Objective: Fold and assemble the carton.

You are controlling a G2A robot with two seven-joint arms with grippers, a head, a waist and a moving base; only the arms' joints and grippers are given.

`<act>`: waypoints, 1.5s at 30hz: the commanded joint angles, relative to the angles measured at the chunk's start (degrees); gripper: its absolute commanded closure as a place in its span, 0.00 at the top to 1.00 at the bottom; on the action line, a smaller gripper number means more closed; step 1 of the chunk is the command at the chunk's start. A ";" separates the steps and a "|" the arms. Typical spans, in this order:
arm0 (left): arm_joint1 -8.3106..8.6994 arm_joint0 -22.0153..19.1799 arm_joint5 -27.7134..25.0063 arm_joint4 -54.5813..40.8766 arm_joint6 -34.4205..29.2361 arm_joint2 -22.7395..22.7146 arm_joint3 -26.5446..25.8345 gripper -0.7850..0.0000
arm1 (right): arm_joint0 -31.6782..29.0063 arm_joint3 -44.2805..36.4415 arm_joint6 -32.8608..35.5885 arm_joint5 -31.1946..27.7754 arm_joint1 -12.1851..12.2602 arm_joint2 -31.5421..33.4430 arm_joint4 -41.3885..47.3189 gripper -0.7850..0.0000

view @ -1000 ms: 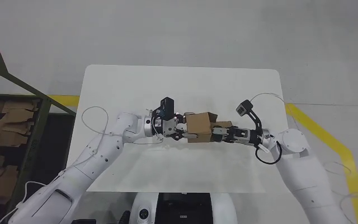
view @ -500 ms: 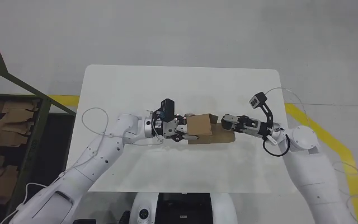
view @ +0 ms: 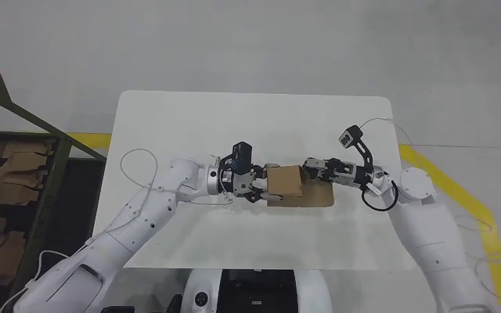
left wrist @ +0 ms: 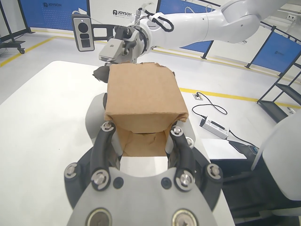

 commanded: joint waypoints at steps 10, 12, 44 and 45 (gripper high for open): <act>0.04 -0.63 0.00 -0.26 0.23 0.43 0.02 0.49 | -1.94 -4.75 0.76 0.26 0.02 -1.04 0.94 0.25; -0.01 -0.70 0.00 -0.23 0.29 0.51 0.07 0.49 | -1.87 -4.89 0.57 0.14 -0.02 -1.25 0.91 0.27; -0.03 1.60 0.86 1.21 4.15 -4.27 -0.32 0.46 | -9.65 1.42 0.78 2.00 1.36 5.36 7.08 0.27; -0.10 1.64 0.87 1.15 4.07 -4.20 -0.21 0.46 | -9.32 1.49 1.55 1.95 1.23 4.84 7.72 0.27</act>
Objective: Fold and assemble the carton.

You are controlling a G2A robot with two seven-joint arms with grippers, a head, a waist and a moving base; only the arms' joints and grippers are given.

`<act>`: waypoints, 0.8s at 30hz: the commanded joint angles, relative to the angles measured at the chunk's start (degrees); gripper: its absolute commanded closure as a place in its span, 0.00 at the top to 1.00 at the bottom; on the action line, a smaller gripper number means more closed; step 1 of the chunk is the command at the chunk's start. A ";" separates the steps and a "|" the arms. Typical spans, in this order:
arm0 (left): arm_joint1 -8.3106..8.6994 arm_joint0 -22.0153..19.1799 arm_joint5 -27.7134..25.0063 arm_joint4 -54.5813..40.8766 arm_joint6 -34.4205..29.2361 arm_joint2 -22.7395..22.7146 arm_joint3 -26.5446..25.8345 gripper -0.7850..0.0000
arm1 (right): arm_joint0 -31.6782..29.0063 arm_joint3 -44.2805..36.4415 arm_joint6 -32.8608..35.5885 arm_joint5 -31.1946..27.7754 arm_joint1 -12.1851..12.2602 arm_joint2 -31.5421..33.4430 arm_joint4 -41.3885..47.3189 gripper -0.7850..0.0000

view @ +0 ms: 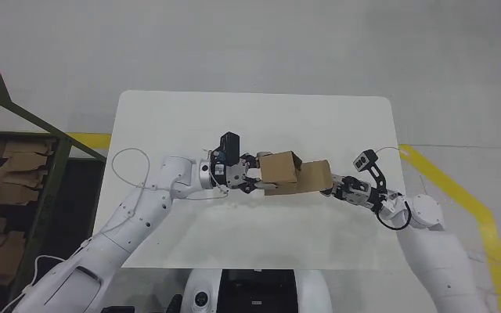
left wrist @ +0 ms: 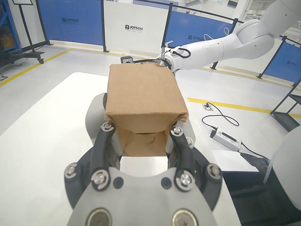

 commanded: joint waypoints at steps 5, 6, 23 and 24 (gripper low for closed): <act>-0.48 -0.24 -0.25 -0.80 -1.30 0.60 0.67 0.47 | 2.01 0.52 3.39 -0.38 -0.61 -2.60 2.04 0.27; -0.55 -0.29 -0.26 -0.95 -1.54 0.67 0.70 0.47 | 2.31 0.62 3.60 -0.46 -0.67 -2.87 2.05 0.27; -1.21 -0.51 -0.47 -1.56 -6.66 0.81 1.54 0.46 | 3.05 -3.90 3.12 -0.82 -0.46 -3.36 -2.19 0.28; -1.22 -0.51 -0.41 -1.53 -6.87 0.75 1.52 0.47 | 2.95 -4.29 2.97 -0.73 -0.41 -3.32 -2.56 0.28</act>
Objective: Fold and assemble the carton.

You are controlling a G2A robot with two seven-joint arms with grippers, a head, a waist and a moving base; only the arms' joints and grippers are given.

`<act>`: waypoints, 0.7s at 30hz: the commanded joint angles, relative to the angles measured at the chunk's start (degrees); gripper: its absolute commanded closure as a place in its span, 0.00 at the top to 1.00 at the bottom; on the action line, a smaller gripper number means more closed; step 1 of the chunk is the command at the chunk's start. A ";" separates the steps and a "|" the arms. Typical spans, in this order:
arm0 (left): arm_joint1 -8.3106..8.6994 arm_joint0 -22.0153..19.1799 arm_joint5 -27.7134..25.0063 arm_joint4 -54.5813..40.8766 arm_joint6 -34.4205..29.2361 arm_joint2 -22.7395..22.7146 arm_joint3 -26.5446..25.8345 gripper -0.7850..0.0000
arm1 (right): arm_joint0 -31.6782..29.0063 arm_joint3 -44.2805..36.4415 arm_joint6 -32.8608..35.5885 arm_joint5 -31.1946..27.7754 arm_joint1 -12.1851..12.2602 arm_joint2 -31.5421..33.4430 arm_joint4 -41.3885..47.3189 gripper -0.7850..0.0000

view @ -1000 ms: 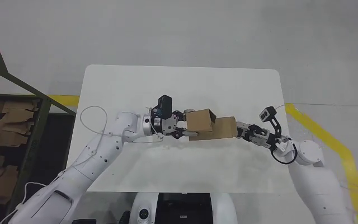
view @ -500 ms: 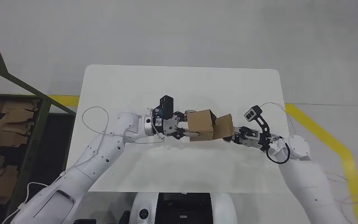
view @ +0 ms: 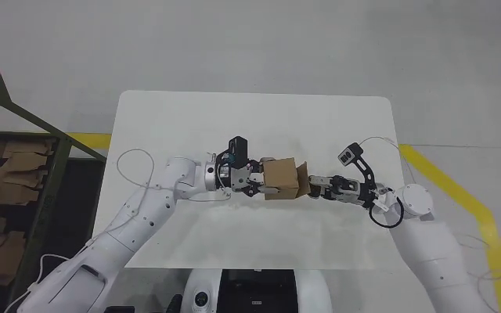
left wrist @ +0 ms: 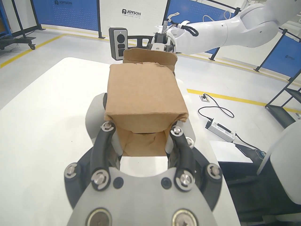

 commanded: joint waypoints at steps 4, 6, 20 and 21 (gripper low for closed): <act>-0.09 0.18 0.28 0.18 -0.73 -0.27 -0.24 0.47 | -0.42 -1.79 -1.04 0.40 0.24 0.18 -2.28 0.28; -0.13 0.22 0.20 0.35 -0.94 -0.34 -0.32 0.47 | -0.56 -2.34 -1.45 0.72 0.34 0.25 -3.13 0.27; -0.43 0.71 0.24 1.52 -1.27 -0.79 -0.68 0.47 | -0.68 -3.84 -3.15 1.50 0.66 0.36 -4.83 0.22; -0.46 0.74 0.18 1.56 -1.33 -0.76 -0.72 0.47 | -0.64 -3.94 -3.18 1.56 0.66 0.27 -4.95 0.22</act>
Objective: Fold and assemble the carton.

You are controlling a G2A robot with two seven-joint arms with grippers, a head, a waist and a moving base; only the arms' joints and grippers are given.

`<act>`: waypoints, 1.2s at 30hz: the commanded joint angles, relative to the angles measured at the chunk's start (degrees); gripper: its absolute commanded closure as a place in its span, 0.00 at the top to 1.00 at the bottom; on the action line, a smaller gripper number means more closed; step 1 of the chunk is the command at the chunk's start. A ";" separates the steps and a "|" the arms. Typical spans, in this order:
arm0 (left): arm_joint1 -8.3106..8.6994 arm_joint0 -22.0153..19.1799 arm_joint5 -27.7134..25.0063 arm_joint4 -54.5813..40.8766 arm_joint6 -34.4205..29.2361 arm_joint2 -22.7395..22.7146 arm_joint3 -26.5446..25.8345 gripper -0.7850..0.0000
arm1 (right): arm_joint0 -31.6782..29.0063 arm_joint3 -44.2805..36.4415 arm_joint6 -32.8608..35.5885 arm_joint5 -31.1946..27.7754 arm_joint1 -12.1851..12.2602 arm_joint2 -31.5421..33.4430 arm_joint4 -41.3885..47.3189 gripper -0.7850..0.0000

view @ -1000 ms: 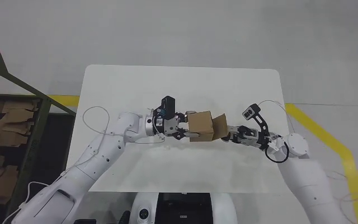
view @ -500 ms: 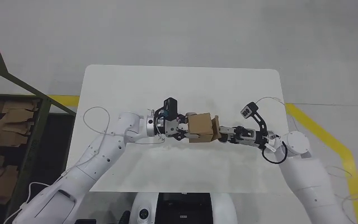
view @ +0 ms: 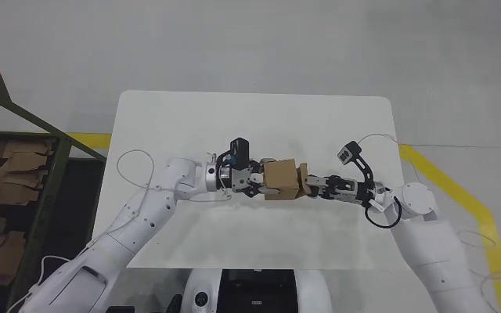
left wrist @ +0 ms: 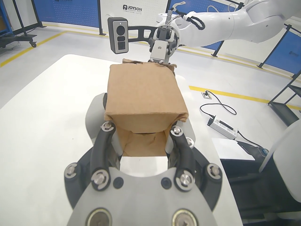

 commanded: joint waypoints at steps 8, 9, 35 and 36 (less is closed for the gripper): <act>-0.17 0.26 -0.08 0.55 -0.23 -0.22 -0.37 0.47 | 0.17 -0.33 -1.08 0.37 0.14 -0.25 -1.40 0.20; -0.18 0.30 -0.14 0.69 -0.24 -0.26 -0.50 0.47 | 0.17 -0.40 -1.25 0.41 0.17 -0.22 -1.58 0.20; -0.28 1.57 0.23 3.86 0.00 -1.39 -2.28 0.47 | 0.11 -1.94 -4.56 1.31 0.52 -0.57 -3.99 0.14; -0.28 1.62 0.24 3.92 -0.02 -1.43 -2.25 0.47 | 0.13 -2.05 -4.37 1.44 0.55 -0.67 -4.28 0.14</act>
